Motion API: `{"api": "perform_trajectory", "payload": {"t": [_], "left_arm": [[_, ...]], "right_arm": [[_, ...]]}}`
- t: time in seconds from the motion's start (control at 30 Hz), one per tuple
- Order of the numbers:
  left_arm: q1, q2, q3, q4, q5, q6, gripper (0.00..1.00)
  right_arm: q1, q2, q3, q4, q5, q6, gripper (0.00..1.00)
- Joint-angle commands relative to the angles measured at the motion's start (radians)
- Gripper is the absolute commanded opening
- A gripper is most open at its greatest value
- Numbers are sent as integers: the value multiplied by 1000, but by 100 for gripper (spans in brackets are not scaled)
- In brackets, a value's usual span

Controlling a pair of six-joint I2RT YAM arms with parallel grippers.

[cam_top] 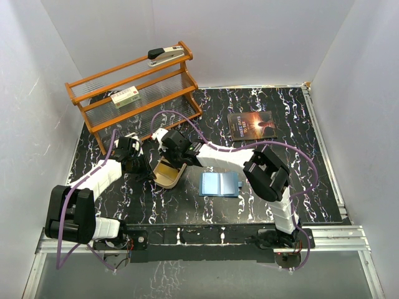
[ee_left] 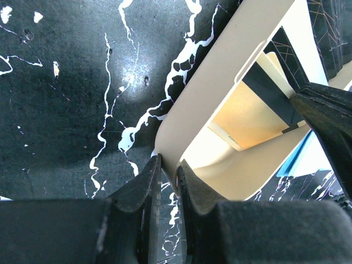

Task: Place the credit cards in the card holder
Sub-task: Adjust the credit card in the storage box.

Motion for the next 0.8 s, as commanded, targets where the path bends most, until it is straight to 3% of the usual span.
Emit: {"api": "perform_trajectory", "payload": {"t": [0.0, 0.27, 0.43, 0.63, 0.77], "left_arm": [[-1, -2, 26, -31, 33, -6, 0], [-1, 0, 35, -41, 30, -15, 0], [-1, 1, 27, -28, 47, -19, 0], [-1, 3, 28, -28, 51, -19, 0], [-1, 1, 25, -25, 53, -17, 0]], "right_arm": [[-10, -55, -24, 10, 17, 7, 0], [-13, -100, -32, 17, -74, 33, 0], [-13, -92, -36, 22, -35, 30, 45], [-10, -42, -9, 12, -22, 4, 83], [-8, -6, 10, 5, 6, -21, 89]]}}
